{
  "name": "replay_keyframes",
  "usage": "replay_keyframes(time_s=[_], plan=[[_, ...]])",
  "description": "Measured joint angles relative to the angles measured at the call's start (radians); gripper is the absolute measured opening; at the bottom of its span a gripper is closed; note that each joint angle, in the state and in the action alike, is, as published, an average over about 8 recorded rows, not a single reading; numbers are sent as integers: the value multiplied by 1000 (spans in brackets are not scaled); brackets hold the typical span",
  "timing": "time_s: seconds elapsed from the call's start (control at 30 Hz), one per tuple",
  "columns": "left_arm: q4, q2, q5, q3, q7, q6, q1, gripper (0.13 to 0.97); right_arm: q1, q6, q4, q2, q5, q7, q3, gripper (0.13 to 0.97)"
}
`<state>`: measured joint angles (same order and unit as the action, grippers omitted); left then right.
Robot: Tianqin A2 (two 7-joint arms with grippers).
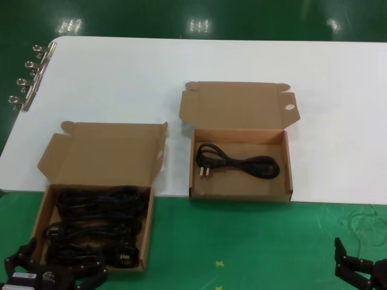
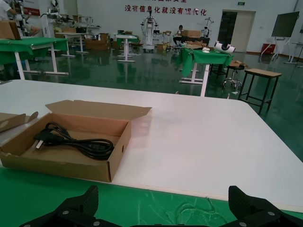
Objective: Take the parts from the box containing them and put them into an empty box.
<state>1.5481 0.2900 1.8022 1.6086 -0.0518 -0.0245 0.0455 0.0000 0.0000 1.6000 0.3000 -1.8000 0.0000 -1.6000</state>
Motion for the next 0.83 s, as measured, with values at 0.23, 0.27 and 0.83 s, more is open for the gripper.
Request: replay_keyframes(time_s=[0.23, 0.27, 0.83], plan=[[0, 0, 0, 0, 0, 0, 0, 966, 0, 0, 0, 0, 0, 0, 0, 966], [0, 0, 0, 0, 0, 0, 0, 966, 0, 0, 0, 0, 0, 0, 0, 966], [0, 0, 0, 0, 0, 0, 0, 966, 0, 0, 0, 0, 0, 0, 0, 966]])
